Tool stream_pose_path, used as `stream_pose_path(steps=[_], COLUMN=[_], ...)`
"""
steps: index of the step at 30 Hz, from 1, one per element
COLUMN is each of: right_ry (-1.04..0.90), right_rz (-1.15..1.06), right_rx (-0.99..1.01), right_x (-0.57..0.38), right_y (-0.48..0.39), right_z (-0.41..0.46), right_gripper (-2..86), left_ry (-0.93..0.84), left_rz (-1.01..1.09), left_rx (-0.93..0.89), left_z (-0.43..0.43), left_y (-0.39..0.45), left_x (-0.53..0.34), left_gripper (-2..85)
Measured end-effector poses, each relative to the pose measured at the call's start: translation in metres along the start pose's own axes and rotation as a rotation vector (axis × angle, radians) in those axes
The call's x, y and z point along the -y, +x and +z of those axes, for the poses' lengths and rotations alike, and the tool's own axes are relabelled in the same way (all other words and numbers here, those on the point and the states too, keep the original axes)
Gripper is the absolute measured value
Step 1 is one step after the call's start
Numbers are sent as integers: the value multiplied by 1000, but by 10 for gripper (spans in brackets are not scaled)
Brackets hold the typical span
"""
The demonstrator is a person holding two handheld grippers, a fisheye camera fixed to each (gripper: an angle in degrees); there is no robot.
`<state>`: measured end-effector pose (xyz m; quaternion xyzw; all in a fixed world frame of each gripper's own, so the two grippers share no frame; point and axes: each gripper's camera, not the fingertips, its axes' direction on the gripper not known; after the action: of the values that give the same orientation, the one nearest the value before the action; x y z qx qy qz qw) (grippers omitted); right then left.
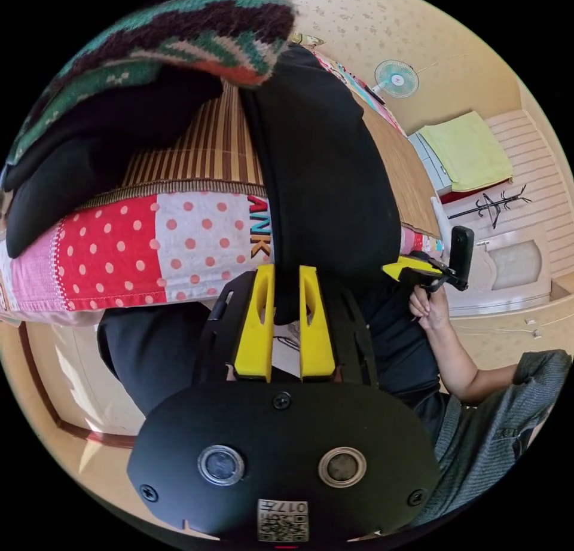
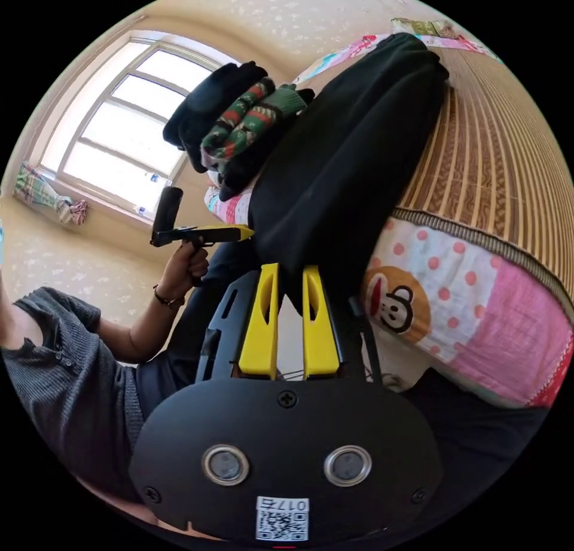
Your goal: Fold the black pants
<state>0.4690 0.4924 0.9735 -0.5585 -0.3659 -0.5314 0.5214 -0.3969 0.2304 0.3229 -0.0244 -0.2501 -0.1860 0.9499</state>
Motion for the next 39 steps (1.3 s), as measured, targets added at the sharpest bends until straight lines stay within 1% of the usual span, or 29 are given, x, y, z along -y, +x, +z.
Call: stream_pose_path(steps=[1, 3, 4, 7, 8, 9, 10, 11, 12, 13, 14, 15, 16, 17, 19, 22, 25, 26, 27, 29, 30, 31, 32, 33, 34, 35, 36, 39], right_ry=[-45, -61, -13, 213, 258, 258, 213, 97, 21, -123, -215, -227, -195, -137, -47, 75, 95, 90, 89, 80, 75, 53, 30, 25, 16, 5, -1, 3], right_rz=[63, 97, 104, -19, -39, -33, -3, 76, 123, 192, 199, 188, 174, 179, 208, 249, 241, 237, 237, 243, 247, 261, 263, 262, 261, 258, 256, 233], right_rx=[-12, 49, 114, 295, 355, 371, 341, 207, 108, -87, -192, -199, -158, -90, -24, -89, -121, -102, -95, -103, -119, -158, -173, -169, -150, -124, -113, -125], right_x=[7, 13, 13, -2, -7, -9, -9, -5, -3, 0, 1, 1, 0, 0, 0, 3, 13, 17, 18, 21, 21, 22, 23, 23, 23, 24, 24, 24], right_y=[4, 5, 0, -24, -24, -22, -17, -10, -7, -2, -1, -2, -3, 0, 7, 18, 25, 28, 30, 34, 35, 38, 41, 43, 46, 48, 49, 48], right_z=[3, -8, -25, -72, -81, -82, -78, -65, -55, -33, -16, -12, -9, -13, -22, -37, -37, -35, -33, -28, -26, -22, -16, -14, -9, -6, -4, -4], right_gripper=[48, 40, 36, 29, 26, 25, 23, 21, 19, 17, 15, 15, 16, 19, 28, 61, 81, 84, 85, 90, 92, 95, 99, 101, 105, 110, 111, 118], left_ry=[-8, -20, -12, 96, 135, 151, 145, 101, 37, 4, -42, -56, -55, -52, -58, -73, -78, -38, 40, 110, 68, 25, -59, -96, -100, -81, -38, 40], left_rz=[5, 48, 60, 125, 147, 160, 159, 141, 114, 97, 63, 41, 36, 30, 23, 43, 81, 170, 242, 245, 187, 148, 81, 57, 58, 70, 72, 65], left_rx=[6, -19, -41, -231, -326, -381, -379, -328, -248, -202, -122, -74, -64, -48, -37, -37, -83, -170, -284, -431, -433, -395, -264, -125, -81, -58, -88, -175], left_z=[-1, -11, -16, -46, -54, -56, -54, -46, -31, -23, -9, -1, 1, 2, 3, 1, -6, -15, -30, -42, -37, -31, -17, -9, -7, -8, -11, -16], left_y=[2, 10, 11, 6, 2, -1, -2, -1, 2, 4, 7, 11, 13, 17, 21, 25, 28, 33, 33, 17, 4, -1, -5, -2, 1, 8, 11, 6], left_x=[1, 3, 2, -10, -15, -17, -17, -14, -10, -8, -6, -5, -4, -3, -1, 2, 3, 0, -7, -14, -12, -10, -8, -9, -11, -14, -18, -20], left_gripper=[51, 41, 40, 38, 37, 37, 37, 37, 37, 37, 37, 37, 37, 37, 39, 39, 36, 34, 32, 28, 27, 27, 26, 25, 37, 62, 96, 132])
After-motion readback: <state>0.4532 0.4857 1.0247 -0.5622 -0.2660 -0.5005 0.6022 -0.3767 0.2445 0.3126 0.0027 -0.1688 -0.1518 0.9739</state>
